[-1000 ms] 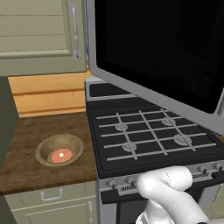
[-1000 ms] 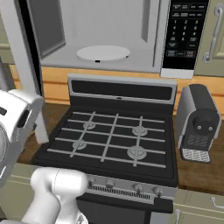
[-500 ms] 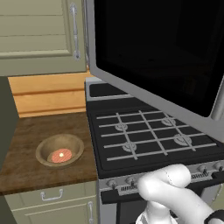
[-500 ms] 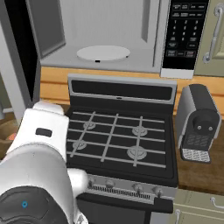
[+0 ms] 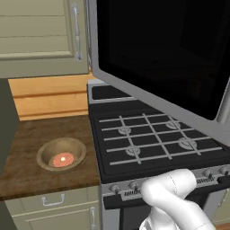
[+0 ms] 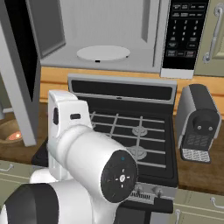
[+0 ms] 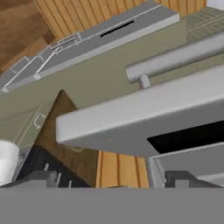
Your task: Open the microwave, place the bowl with waffle inside the microwave, then close the microwave door and turn it on.
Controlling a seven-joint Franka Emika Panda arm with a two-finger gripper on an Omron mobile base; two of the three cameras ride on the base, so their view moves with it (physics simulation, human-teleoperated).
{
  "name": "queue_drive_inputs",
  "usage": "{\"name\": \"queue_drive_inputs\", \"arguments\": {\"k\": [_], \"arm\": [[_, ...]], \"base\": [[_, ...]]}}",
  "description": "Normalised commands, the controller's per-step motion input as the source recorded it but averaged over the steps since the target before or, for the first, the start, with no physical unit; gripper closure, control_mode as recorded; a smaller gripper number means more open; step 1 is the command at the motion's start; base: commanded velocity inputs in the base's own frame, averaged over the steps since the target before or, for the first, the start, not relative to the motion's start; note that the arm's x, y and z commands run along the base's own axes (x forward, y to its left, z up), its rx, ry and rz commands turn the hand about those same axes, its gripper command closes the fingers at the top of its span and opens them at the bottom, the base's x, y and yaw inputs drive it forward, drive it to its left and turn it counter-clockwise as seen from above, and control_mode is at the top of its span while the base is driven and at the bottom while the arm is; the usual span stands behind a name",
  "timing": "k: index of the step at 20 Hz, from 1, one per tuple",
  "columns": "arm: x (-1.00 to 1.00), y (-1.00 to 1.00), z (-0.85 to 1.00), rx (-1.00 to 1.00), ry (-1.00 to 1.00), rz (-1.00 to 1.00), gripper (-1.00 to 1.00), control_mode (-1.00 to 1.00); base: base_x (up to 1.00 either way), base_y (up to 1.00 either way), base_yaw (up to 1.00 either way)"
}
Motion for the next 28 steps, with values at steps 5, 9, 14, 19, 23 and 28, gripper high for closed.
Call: {"name": "queue_drive_inputs", "arguments": {"k": [5,9,14,19,23,28], "arm": [[0.69,0.05,-0.10,0.11,-0.29,0.30,-1.00,-1.00],[0.68,0.16,0.00,0.01,-0.03,0.30,-1.00,-1.00],[0.54,0.47,0.00,0.00,0.00,0.29,-1.00,-1.00],[0.29,0.62,0.00,0.04,-0.03,0.33,-1.00,-1.00],[0.00,0.82,0.09,0.00,-0.01,0.23,-1.00,-1.00],[-0.03,0.89,0.23,0.00,0.00,0.20,-1.00,-1.00]], "base": [[0.00,0.00,0.00],[0.00,0.00,0.00],[0.00,0.00,0.00],[0.00,0.00,0.00],[0.00,0.00,0.00],[0.00,0.00,0.00]]}}
